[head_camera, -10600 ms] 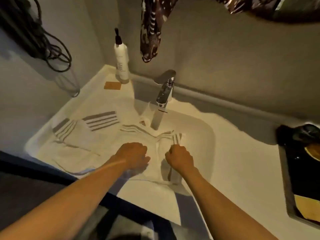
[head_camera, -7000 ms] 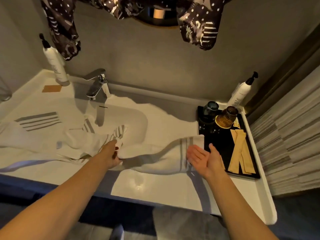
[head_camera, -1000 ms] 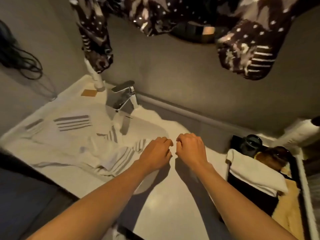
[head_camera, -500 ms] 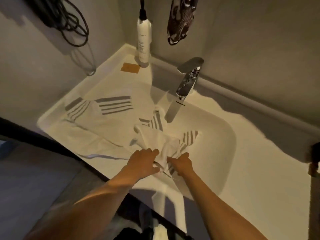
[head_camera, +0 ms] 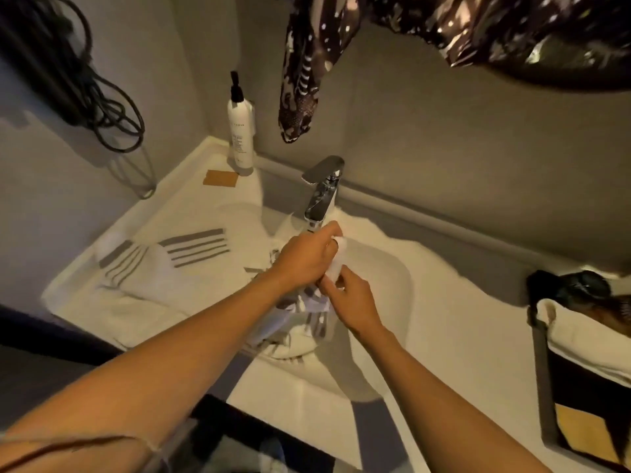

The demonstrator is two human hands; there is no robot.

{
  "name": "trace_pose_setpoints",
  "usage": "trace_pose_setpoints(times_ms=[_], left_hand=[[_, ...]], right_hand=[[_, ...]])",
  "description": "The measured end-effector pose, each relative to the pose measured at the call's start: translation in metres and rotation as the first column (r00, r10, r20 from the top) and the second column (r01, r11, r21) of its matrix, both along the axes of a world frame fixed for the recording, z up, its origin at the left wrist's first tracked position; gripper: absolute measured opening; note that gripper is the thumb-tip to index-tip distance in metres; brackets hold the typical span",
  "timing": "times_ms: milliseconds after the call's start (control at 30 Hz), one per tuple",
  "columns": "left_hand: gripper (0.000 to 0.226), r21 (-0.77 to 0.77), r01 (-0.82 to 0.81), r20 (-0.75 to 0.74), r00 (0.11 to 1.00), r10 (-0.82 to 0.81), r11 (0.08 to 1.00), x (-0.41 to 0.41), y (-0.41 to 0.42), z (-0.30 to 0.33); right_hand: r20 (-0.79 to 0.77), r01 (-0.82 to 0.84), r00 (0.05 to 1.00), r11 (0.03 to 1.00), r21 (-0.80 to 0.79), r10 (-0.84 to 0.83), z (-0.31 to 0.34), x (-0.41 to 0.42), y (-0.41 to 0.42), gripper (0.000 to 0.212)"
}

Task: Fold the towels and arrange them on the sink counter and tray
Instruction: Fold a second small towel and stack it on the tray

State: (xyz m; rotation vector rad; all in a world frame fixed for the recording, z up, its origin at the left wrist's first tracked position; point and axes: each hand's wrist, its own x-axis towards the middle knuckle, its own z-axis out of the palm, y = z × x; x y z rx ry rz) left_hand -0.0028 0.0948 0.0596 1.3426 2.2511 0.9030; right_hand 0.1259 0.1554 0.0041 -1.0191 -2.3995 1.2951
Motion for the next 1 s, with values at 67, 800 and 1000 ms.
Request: trace_pose_setpoints(times_ms=[67, 800, 1000], left_hand=[[0.012, 0.042, 0.08, -0.033, 0.996, -0.079, 0.996, 0.01, 0.01, 0.036], [0.023, -0.542, 0.382, -0.42, 0.648, -0.635, 0.748, 0.236, 0.013, 0.015], [0.012, -0.706, 0.389, -0.087, 0.782, -0.617, 0.592, 0.242, -0.053, -0.058]], right_hand=[[-0.033, 0.087, 0.996, 0.995, 0.058, -0.085, 0.024, 0.015, 0.017, 0.025], [0.58, -0.285, 0.807, 0.789, 0.545, -0.109, 0.036, 0.36, 0.051, 0.044], [0.718, -0.308, 0.686, 0.942, 0.136, 0.121, -0.015, 0.4, 0.013, 0.023]])
